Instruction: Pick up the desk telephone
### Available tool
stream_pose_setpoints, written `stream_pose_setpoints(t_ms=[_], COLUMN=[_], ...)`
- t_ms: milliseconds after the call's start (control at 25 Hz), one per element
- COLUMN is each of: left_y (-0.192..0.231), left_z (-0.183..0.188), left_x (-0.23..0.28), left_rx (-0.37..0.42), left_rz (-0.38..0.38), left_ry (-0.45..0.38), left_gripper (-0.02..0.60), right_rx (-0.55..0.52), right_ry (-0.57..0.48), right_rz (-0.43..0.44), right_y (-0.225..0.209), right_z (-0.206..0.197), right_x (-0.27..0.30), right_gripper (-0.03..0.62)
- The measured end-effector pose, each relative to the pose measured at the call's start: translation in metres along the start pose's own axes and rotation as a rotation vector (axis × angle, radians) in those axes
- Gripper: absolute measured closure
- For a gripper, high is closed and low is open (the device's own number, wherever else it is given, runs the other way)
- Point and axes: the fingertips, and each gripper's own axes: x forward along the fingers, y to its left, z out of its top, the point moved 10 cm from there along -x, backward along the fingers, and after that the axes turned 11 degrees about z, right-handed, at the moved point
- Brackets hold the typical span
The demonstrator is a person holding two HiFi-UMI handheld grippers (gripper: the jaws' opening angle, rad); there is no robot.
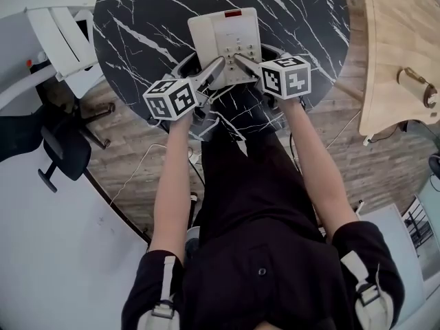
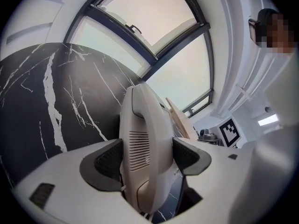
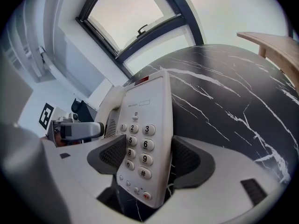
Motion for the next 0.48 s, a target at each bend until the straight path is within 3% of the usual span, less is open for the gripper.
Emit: stream_pose_setpoints(t_ms=[480], left_y=[-0.031], left_z=[-0.017], left_x=[-0.021], left_rx=[0.009], left_rz=[0.015], left_ry=[-0.004], left_gripper=[0.241], right_rx=[0.028], right_ry=[-0.011], right_rz=[0.002], right_y=[0.012], right_z=[-0.019], right_x=[-0.034], right_gripper=[0.267])
